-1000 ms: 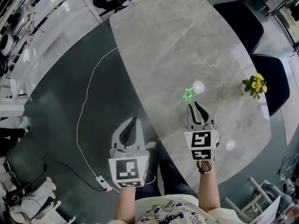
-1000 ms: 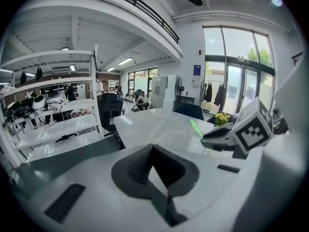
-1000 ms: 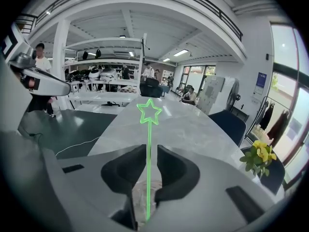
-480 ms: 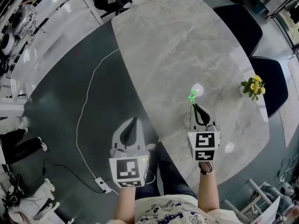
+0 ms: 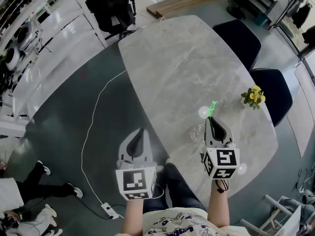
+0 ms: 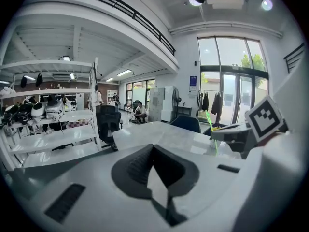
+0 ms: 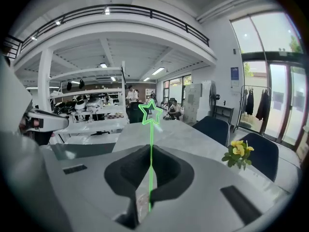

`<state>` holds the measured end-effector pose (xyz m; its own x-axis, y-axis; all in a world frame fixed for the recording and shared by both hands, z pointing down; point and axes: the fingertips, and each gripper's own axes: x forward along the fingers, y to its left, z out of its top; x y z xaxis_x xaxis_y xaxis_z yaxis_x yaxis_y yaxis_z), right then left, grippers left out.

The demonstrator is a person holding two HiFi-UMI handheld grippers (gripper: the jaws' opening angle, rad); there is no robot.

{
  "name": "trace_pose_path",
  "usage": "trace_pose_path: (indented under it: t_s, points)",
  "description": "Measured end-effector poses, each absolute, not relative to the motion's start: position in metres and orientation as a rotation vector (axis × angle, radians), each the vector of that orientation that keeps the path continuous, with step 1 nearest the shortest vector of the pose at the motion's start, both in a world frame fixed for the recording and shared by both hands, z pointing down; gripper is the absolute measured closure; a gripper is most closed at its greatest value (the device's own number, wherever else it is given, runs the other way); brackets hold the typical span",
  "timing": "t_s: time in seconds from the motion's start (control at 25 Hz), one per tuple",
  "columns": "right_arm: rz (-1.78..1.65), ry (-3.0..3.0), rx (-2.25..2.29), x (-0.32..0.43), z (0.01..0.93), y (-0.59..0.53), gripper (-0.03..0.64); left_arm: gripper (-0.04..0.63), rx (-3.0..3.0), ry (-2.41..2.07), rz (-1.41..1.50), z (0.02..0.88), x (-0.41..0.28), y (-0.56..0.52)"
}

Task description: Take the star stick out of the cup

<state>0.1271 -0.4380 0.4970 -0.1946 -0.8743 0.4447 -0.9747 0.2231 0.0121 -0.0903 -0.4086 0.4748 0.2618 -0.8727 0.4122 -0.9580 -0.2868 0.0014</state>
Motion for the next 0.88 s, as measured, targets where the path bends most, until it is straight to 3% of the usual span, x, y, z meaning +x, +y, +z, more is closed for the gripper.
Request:
trace_pose_path:
  t_s: [0.88]
  points:
    - [0.022, -2.362, 2.045, 0.117, 0.309, -0.383, 0.591, 0.595, 2.497, -1.865, 0.158, 0.322, -0.107, -0.387]
